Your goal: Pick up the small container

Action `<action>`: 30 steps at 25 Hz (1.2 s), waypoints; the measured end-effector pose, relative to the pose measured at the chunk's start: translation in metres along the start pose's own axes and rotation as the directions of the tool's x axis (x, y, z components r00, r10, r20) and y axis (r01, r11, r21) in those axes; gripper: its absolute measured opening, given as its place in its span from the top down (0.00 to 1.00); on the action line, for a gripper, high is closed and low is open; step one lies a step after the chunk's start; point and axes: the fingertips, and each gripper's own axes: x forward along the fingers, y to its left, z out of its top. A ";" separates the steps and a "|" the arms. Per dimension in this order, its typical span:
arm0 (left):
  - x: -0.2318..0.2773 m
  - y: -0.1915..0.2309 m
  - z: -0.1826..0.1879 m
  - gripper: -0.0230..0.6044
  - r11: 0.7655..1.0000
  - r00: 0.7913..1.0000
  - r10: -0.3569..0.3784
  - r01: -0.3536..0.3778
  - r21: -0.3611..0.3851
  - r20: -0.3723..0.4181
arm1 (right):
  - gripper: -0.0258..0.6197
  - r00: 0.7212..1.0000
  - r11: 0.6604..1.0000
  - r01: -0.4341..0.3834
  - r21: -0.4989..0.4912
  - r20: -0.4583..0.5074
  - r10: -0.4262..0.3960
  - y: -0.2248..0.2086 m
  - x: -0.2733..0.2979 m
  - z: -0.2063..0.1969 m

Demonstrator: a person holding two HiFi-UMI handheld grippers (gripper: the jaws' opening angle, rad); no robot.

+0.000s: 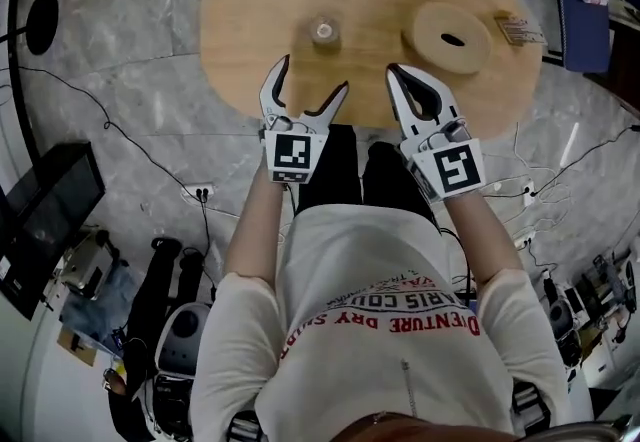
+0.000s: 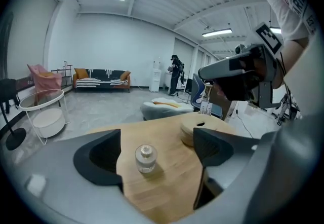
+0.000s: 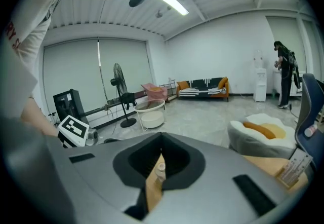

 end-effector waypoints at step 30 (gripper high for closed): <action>0.161 0.051 -0.113 0.35 0.981 0.981 0.192 -0.191 0.044 -0.021 | 0.97 0.999 1.000 -0.025 -0.013 -0.027 0.025 -0.069 0.118 -0.143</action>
